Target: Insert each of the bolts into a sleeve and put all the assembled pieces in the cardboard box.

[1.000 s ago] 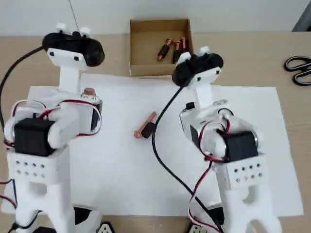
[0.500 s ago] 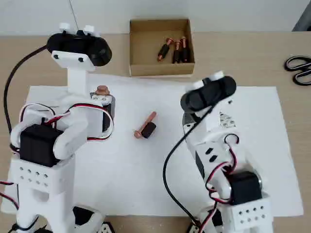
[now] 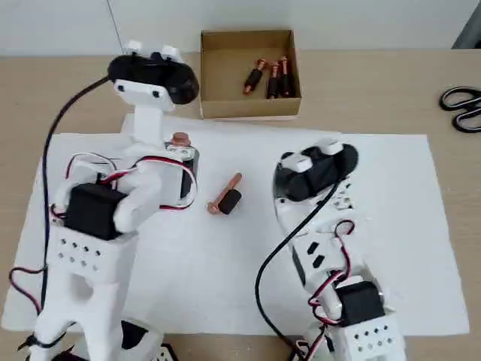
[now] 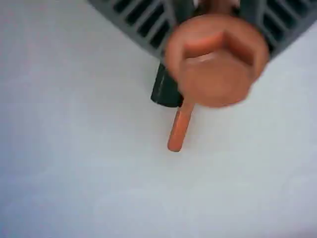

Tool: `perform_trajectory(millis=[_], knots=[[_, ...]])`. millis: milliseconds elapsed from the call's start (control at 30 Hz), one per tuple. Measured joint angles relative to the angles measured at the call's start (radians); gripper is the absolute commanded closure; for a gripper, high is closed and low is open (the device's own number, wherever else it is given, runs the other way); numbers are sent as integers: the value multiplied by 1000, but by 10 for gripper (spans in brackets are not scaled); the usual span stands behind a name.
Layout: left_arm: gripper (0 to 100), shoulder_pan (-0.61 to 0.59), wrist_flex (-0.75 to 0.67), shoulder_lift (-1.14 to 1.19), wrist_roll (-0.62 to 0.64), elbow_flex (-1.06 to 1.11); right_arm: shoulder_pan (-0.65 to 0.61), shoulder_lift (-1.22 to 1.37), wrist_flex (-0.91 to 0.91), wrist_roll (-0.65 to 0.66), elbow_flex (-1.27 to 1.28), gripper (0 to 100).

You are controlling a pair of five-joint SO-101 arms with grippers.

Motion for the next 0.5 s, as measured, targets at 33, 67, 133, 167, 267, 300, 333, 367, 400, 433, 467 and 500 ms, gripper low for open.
perform_trajectory(millis=[33, 67, 133, 167, 267, 300, 333, 367, 400, 433, 467, 500], knots=[[994, 5, -14, 0, 25, 2, -11, 0, -8, 0, 25, 994], [994, 6, -25, 0, 43, 3, -17, 0, -18, 0, 48, 994], [994, 6, -46, -3, 81, 6, -29, 0, -44, 0, 87, 994], [994, 6, -57, -3, 89, 6, -38, 0, -57, -9, 101, 994], [994, 8, -95, -3, 100, 6, -37, 0, -81, -64, 126, 994], [994, 11, -112, -3, 100, 6, -37, 0, -91, -80, 129, 994], [994, 20, -126, -3, 100, 6, -38, 0, -100, -91, 132, 994], [994, 32, -140, -3, 100, 6, -40, 0, -106, -97, 133, 994], [994, 49, -150, -3, 100, 5, -41, 0, -110, -101, 133, 994], [994, 68, -166, -8, 100, 5, -41, 0, -110, -104, 133, 994], [994, 89, -186, -12, 100, 5, -40, 0, -110, -106, 133, 995], [994, 112, -209, -21, 100, 5, -40, 0, -110, -109, 133, 995]])
